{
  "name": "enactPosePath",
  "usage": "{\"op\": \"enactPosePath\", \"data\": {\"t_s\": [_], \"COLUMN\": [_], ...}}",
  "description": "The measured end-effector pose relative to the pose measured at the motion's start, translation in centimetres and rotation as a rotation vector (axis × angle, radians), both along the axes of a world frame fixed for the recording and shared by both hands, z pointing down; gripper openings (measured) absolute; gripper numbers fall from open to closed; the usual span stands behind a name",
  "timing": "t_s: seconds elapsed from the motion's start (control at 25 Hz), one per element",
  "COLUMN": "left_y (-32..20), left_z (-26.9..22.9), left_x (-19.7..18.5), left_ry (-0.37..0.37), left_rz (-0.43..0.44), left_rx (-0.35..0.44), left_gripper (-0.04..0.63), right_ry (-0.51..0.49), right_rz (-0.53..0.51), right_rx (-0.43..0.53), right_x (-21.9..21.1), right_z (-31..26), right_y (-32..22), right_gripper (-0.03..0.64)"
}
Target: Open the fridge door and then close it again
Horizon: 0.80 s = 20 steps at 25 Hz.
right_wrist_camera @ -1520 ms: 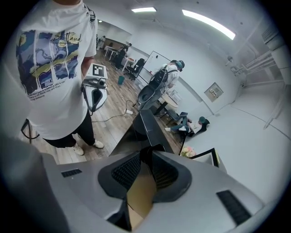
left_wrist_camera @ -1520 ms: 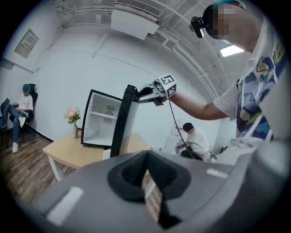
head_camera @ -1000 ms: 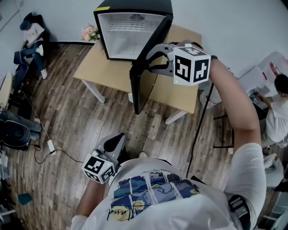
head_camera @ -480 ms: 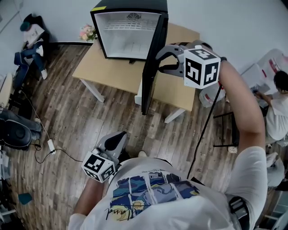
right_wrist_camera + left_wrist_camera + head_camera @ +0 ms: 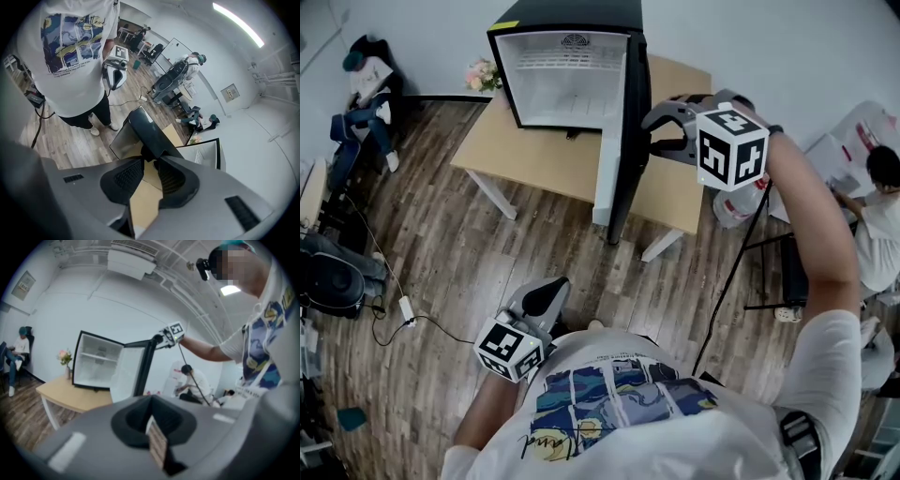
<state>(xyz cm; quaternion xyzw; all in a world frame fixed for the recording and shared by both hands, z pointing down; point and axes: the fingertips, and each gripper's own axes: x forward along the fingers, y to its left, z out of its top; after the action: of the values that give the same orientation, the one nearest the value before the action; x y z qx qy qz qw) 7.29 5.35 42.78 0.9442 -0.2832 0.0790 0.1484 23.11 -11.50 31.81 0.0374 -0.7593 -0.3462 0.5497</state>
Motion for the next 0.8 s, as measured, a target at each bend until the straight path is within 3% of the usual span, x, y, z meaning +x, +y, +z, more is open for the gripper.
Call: {"op": "enactPosePath", "data": {"t_s": [0.8], "left_y": [0.6], "left_z": [0.0], "left_x": [-1.2], "left_ry": [0.001], "left_rz": [-0.027], "left_rx": [0.0], "left_gripper": [0.009], "right_ry": [0.052], "right_rz": [0.035], "right_rx": [0.021], "right_x": [2.3], "right_z": [0.0], "right_y": [0.1], "right_gripper": [0.069]}}
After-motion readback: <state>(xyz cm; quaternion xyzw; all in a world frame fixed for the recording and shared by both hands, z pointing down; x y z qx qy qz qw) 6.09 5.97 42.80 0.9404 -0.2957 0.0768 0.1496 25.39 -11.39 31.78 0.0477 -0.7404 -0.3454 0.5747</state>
